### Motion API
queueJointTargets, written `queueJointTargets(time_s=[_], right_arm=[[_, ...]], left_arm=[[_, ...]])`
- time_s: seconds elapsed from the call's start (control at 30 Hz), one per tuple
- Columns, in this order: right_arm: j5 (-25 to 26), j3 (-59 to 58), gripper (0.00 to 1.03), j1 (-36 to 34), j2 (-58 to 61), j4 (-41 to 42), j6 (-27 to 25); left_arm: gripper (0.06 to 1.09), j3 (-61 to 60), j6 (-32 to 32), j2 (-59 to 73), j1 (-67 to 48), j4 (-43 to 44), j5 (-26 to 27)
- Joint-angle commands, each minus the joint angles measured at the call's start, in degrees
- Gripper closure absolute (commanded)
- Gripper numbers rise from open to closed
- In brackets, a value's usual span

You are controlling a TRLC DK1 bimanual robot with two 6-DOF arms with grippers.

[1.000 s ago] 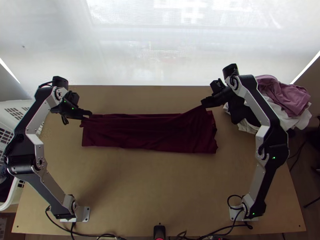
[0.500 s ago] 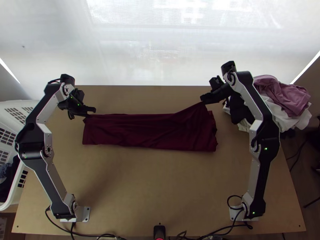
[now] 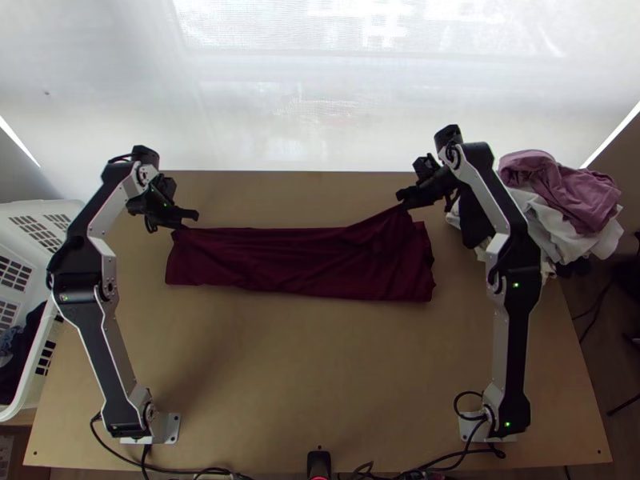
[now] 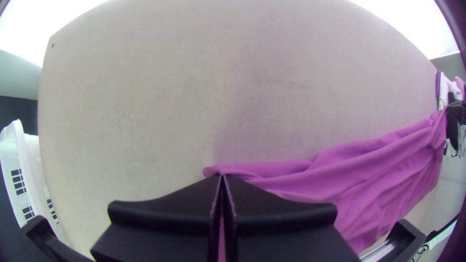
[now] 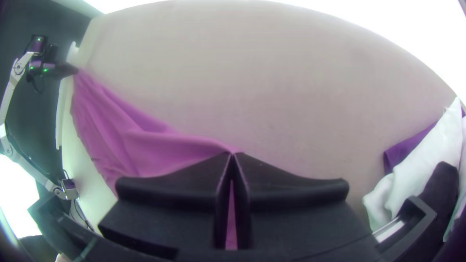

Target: Fold the t-shirt

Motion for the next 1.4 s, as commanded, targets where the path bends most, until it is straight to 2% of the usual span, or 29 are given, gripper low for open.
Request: queueJointTargets(time_s=[0.0, 0.03, 0.07, 0.13, 0.2, 0.23, 0.27, 0.33, 0.57, 0.87, 1.17, 1.37], right_arm=[[0.3, 0.8, 1.00, -0.4, 2.4, -0.2, -0.2], [0.3, 0.7, 0.98, -0.5, 2.4, -0.1, -0.1], [0.2, 0.5, 0.86, -0.5, 2.4, -0.2, 0.0], [0.3, 0.2, 0.60, -0.8, 2.0, -0.7, 0.2], [0.2, 0.2, 0.26, -1.0, 1.3, -1.4, 1.0], [0.2, 0.2, 0.10, -1.0, 0.8, -1.6, 1.5], [0.2, 0.2, 0.04, -0.9, 0.1, -1.8, 1.6], [0.2, 0.2, 0.04, -0.6, -1.8, -2.5, 2.0], [0.1, -1.6, 0.04, 3.9, -9.9, -2.7, 4.0], [0.2, -12.8, 0.04, 12.1, -17.8, -1.4, 5.1], [0.3, -27.8, 0.04, 18.0, -22.7, 6.7, 5.3], [1.7, -32.1, 0.04, 19.1, -23.2, 10.5, 5.2]], left_arm=[[1.05, 2.1, -0.5, 2.6, 0.0, -0.2, -0.1], [1.02, 2.0, -0.7, 2.7, 0.0, -0.4, -0.1], [0.96, 2.1, -1.1, 2.8, 0.1, -0.6, 0.0], [0.64, 2.0, -2.1, 2.5, 0.2, -1.9, -0.1], [0.32, 1.8, -2.9, 1.7, 0.4, -3.5, 0.0], [0.22, 1.6, -3.6, 0.9, 0.5, -4.1, 0.0], [0.16, 1.0, -3.8, -0.3, 0.7, -4.8, 0.0], [0.12, -1.3, -4.1, -3.6, 0.7, -5.1, 0.1], [0.11, -10.2, -4.8, -14.1, 0.2, -5.5, 0.3], [0.12, -23.0, -7.9, -21.5, 0.1, 1.8, 0.3], [0.12, -28.9, -9.8, -22.2, -1.2, 7.9, 0.3], [0.12, -29.3, -10.9, -20.7, -2.1, 10.5, 0.3]])
